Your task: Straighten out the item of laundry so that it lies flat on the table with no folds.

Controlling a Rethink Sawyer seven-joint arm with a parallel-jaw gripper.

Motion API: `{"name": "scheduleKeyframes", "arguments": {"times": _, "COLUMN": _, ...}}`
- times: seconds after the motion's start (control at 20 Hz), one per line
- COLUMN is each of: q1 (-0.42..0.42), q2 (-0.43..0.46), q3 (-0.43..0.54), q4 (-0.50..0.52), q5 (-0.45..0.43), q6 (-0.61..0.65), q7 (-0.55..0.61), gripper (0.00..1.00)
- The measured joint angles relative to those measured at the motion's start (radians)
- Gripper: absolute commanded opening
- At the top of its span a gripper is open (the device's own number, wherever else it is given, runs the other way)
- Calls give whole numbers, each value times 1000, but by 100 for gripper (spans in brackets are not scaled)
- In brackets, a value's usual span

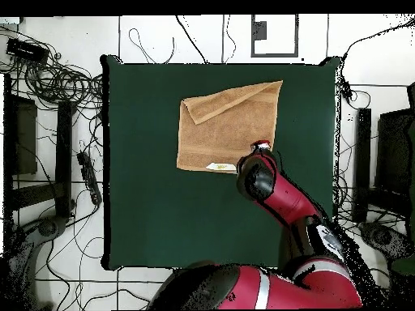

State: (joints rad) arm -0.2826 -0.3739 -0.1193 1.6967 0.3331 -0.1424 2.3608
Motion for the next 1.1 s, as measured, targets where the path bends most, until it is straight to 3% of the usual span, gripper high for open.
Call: {"name": "scheduleKeyframes", "arguments": {"times": 1.1, "q1": -1, "q2": -22, "q3": 26, "q4": -9, "q5": 53, "q6": 23, "q7": 0, "gripper": 0}}
